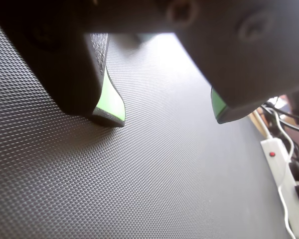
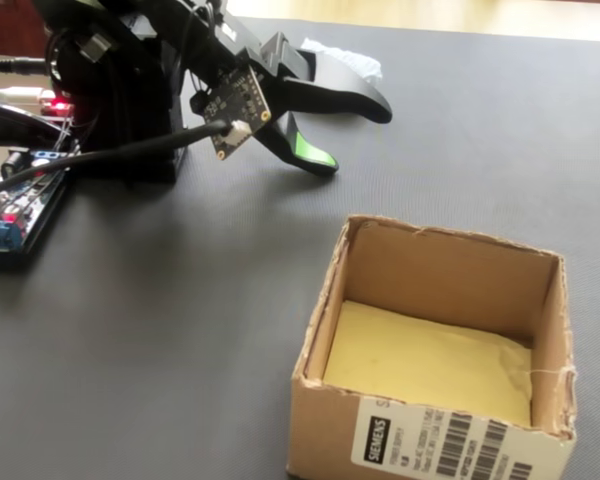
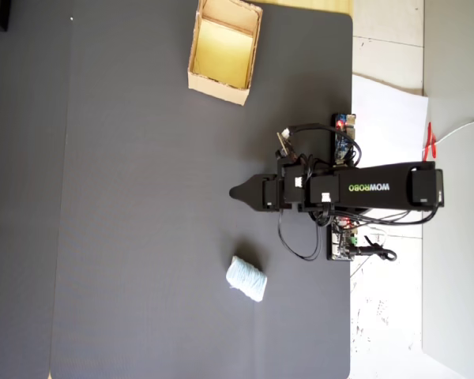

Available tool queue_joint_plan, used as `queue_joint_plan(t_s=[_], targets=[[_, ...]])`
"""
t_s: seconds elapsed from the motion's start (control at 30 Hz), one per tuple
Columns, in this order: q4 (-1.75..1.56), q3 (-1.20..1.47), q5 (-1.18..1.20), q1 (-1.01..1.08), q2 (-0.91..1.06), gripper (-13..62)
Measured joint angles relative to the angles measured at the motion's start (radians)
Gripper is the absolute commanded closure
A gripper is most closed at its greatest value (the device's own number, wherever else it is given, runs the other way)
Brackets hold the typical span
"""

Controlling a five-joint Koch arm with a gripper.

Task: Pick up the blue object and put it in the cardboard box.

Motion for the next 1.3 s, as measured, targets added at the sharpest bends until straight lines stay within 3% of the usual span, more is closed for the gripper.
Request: queue_joint_plan(t_s=[1.3], targets=[[-0.002,0.008,-0.002,-0.023,0.0,14.7]])
